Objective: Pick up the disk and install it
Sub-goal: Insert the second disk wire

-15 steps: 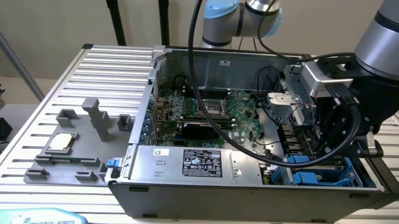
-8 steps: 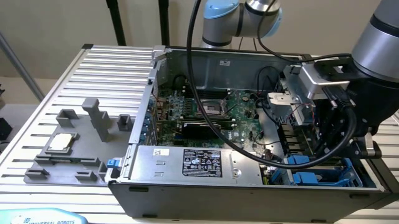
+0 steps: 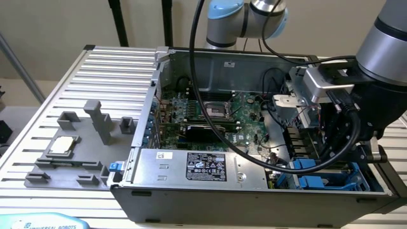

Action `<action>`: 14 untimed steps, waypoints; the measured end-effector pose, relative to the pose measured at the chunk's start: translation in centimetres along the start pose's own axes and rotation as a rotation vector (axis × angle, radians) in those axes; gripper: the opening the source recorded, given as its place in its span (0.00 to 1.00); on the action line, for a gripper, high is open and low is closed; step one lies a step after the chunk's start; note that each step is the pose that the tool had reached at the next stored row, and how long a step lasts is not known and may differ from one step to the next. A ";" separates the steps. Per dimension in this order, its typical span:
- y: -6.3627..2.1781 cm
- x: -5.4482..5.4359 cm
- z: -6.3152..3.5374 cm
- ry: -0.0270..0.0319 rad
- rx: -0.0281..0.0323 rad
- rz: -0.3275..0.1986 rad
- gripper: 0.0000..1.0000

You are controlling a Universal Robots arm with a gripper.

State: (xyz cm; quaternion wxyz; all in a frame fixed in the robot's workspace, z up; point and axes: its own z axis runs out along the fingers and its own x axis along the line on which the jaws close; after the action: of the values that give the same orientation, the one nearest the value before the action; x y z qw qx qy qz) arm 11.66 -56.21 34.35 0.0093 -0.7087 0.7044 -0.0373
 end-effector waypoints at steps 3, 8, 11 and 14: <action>0.01 0.0 0.07 0.0002 0.0019 0.000 0.16; 0.01 0.0 0.17 0.0002 0.0043 0.000 0.16; 0.02 0.0 0.27 0.0002 0.0059 0.000 0.16; 0.03 0.0 0.42 0.0004 0.0081 0.000 0.16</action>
State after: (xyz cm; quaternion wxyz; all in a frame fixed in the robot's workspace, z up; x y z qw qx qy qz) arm 11.66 -56.21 33.93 0.0121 -0.7086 0.7044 -0.0403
